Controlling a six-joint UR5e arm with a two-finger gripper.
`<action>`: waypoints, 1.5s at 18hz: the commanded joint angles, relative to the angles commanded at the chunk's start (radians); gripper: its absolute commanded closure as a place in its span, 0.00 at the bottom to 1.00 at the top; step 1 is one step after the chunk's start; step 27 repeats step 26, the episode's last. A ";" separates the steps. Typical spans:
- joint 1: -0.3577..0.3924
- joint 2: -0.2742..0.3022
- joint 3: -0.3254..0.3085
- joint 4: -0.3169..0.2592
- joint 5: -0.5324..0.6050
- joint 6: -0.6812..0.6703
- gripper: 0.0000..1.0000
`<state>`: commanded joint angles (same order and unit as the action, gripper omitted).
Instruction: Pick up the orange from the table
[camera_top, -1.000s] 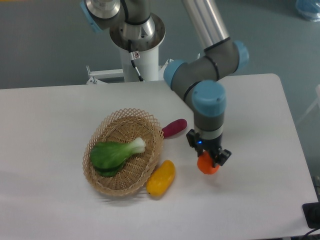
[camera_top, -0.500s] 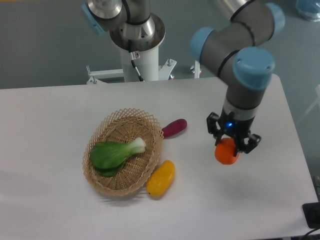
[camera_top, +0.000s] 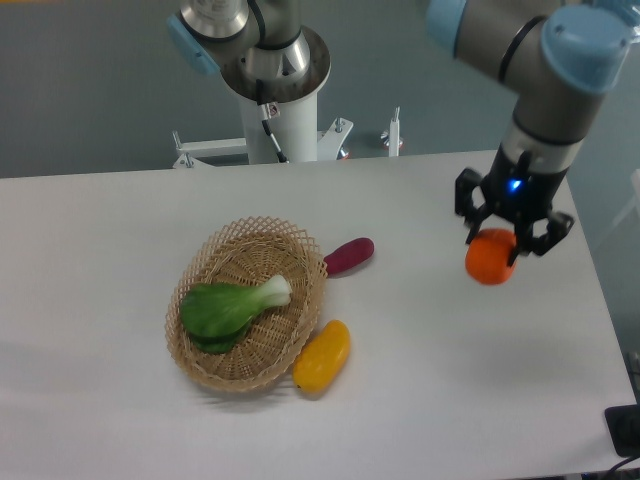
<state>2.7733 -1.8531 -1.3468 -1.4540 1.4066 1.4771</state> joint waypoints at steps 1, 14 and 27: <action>0.009 0.002 0.000 -0.020 0.000 0.021 0.51; 0.022 0.020 0.018 -0.040 0.045 0.075 0.51; 0.020 0.017 0.023 -0.040 0.043 0.072 0.51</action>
